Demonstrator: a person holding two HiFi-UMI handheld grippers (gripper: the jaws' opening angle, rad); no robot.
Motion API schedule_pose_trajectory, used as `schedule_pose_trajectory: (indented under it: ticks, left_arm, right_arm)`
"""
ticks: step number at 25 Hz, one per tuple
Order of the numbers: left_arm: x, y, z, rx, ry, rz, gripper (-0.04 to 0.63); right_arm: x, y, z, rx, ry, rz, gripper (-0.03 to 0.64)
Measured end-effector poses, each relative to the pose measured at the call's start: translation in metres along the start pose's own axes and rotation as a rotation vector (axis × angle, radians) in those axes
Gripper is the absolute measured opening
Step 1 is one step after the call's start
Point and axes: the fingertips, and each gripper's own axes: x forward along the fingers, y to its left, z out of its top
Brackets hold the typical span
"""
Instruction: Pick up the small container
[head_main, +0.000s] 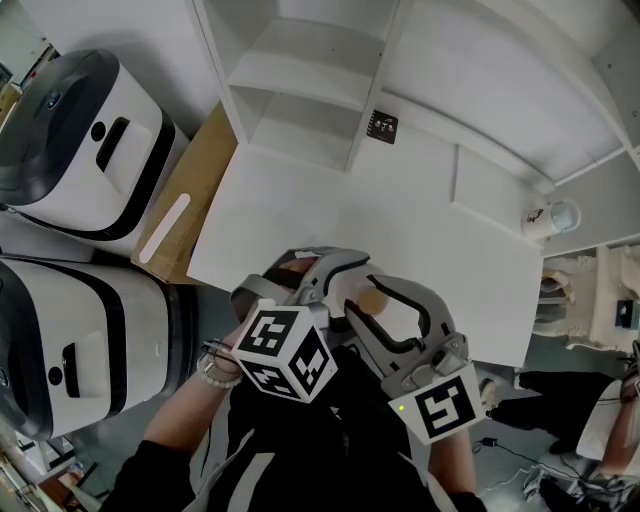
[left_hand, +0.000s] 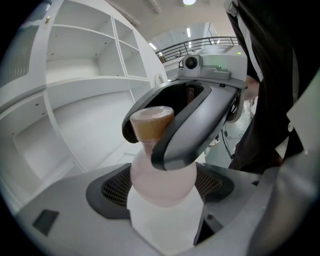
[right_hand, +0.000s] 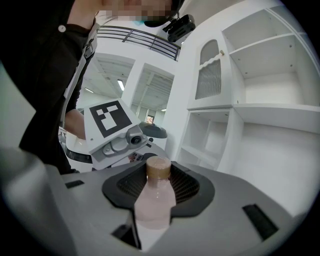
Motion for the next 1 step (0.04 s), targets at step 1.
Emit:
schedule_pose_trajectory:
  ticks: [1]
  left_arm:
    - [0.0001,0.0001,-0.0001,0.0,0.001,0.0,0.387]
  right_arm:
    - [0.0001,-0.0001,-0.0004,0.0,0.003,0.001,0.149]
